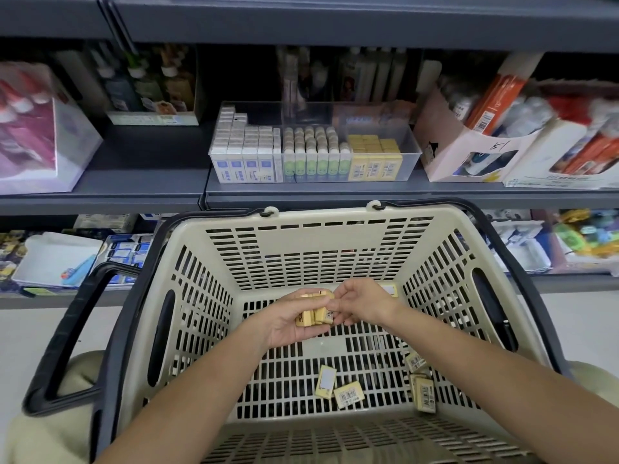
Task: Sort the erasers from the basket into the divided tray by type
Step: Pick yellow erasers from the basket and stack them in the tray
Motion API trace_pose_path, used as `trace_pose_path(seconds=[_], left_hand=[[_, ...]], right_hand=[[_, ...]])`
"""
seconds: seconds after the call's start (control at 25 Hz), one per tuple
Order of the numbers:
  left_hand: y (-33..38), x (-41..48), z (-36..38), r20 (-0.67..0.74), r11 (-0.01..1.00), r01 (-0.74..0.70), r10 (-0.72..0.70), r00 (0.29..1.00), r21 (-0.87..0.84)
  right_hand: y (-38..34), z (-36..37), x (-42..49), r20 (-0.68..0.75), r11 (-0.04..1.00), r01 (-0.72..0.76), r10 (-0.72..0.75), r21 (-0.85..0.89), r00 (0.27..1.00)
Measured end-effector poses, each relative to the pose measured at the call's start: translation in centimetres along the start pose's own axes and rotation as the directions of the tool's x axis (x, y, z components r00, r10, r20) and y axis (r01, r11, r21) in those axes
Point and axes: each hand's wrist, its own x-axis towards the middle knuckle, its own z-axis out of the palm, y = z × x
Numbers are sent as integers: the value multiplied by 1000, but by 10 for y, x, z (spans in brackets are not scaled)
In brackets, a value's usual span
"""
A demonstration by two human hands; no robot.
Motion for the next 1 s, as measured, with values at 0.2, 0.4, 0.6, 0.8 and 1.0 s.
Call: trace_pose_path(seconds=[0.2, 0.4, 0.6, 0.8, 1.0], left_hand=[[5, -2, -10, -145, 998, -26, 34, 989, 56], [5, -4, -17, -185, 995, -20, 37, 982, 97], [5, -5, -13, -157, 991, -25, 46, 986, 132], [24, -13, -1, -96, 991, -96, 105, 990, 95], [71, -31, 31, 48, 942, -317, 314, 948, 113]], right_hand=[[25, 7, -3, 28, 877, -18, 35, -481, 999], [67, 36, 1, 346, 520, 242, 111, -819, 932], [77, 28, 6, 399, 428, 349, 29, -834, 917], [42, 4, 3, 312, 671, 277, -73, -687, 947], [-38, -42, -11, 145, 712, 410, -404, -571, 903]])
